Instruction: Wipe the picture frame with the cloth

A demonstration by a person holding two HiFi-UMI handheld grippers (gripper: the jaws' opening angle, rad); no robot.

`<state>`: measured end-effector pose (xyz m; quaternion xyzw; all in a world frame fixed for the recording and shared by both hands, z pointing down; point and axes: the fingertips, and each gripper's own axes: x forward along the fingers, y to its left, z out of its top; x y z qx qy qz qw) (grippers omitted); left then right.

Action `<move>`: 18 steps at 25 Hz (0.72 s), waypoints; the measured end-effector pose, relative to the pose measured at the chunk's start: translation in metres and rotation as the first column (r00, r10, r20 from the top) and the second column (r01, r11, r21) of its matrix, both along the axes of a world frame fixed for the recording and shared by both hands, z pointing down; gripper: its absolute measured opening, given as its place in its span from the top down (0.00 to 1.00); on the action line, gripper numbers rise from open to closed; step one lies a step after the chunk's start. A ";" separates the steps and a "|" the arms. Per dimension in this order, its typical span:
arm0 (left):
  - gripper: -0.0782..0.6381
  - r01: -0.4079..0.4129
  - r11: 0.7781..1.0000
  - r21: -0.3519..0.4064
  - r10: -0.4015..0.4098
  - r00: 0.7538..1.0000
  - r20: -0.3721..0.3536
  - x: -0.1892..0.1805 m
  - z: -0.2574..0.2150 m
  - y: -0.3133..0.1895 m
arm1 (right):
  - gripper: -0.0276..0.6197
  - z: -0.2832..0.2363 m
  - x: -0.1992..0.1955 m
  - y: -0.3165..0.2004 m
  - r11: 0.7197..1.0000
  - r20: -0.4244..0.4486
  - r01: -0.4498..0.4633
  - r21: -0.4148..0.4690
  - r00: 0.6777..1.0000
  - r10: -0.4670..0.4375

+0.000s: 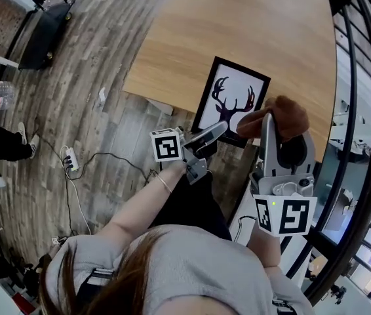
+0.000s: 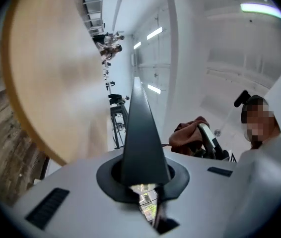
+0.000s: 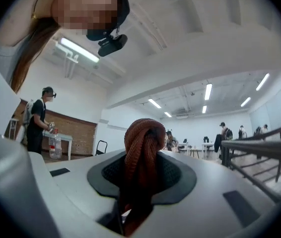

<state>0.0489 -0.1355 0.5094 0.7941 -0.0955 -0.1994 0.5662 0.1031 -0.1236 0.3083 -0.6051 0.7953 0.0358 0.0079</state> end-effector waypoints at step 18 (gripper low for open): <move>0.87 -0.018 0.849 0.527 0.058 0.997 -0.059 0.057 -0.220 0.014 | 0.75 -0.173 -0.033 -0.069 0.987 -0.952 -0.117 0.107 0.274 0.136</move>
